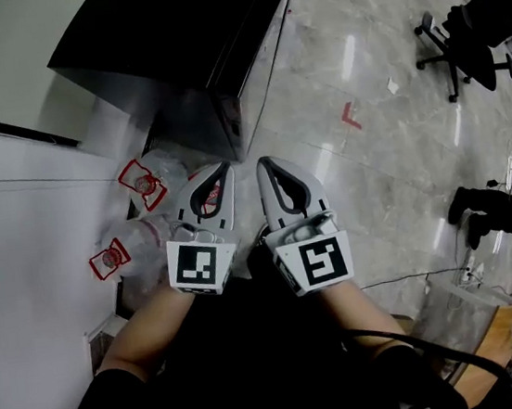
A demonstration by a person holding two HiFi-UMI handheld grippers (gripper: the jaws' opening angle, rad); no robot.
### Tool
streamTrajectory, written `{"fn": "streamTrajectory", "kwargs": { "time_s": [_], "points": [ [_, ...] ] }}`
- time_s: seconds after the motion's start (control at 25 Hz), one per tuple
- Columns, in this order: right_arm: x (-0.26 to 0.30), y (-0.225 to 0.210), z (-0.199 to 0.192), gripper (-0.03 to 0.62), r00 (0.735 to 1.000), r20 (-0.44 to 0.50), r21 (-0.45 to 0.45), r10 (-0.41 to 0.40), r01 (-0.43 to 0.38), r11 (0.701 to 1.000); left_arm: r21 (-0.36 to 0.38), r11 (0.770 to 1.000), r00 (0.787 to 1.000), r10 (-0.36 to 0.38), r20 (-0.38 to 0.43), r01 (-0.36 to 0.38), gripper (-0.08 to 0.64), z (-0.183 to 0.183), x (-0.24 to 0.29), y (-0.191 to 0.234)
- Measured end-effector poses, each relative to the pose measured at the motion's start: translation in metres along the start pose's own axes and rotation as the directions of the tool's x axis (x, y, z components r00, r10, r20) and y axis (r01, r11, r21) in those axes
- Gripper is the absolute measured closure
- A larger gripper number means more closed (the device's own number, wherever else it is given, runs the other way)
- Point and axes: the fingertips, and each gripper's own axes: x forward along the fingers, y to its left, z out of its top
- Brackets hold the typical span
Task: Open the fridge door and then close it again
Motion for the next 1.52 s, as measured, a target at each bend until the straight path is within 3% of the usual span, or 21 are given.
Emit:
{"fn": "streamTrajectory", "kwargs": {
  "time_s": [0.32, 0.56, 0.72, 0.92, 1.0, 1.12, 1.52],
  "points": [
    [0.034, -0.045, -0.053, 0.577, 0.999, -0.023, 0.014, 0.038, -0.037, 0.999, 0.017, 0.994, 0.993, 0.111, -0.044, -0.111, 0.552, -0.059, 0.056, 0.017],
    [0.053, -0.074, -0.112, 0.577, 0.998, -0.068, 0.074, -0.001, 0.006, 0.997, 0.047, 0.994, 0.99, 0.107, -0.094, -0.103, 0.539, -0.122, 0.099, 0.026],
    [0.054, -0.085, -0.146, 0.577, 0.994, -0.1, 0.096, -0.032, 0.042, 0.995, 0.016, 0.993, 0.988, 0.121, -0.092, -0.12, 0.522, -0.147, 0.114, 0.031],
    [0.048, -0.096, -0.177, 0.577, 0.988, -0.143, 0.117, -0.055, 0.072, 0.99, 0.036, 0.988, 0.989, 0.149, -0.022, -0.148, 0.514, -0.149, 0.122, 0.032],
    [0.044, -0.103, -0.186, 0.577, 0.985, -0.162, 0.124, -0.06, 0.081, 0.989, 0.077, 0.984, 0.987, 0.161, -0.014, -0.16, 0.514, -0.149, 0.122, 0.03],
    [0.041, -0.114, -0.195, 0.577, 0.982, -0.179, 0.13, -0.065, 0.089, 0.988, 0.072, 0.983, 0.985, 0.172, -0.018, -0.17, 0.514, -0.149, 0.123, 0.028],
    [0.044, -0.114, -0.2, 0.577, 0.982, -0.182, 0.137, -0.045, 0.071, 0.988, 0.078, 0.988, 0.991, 0.134, 0.002, -0.134, 0.498, -0.145, 0.118, 0.026]
  ]
}}
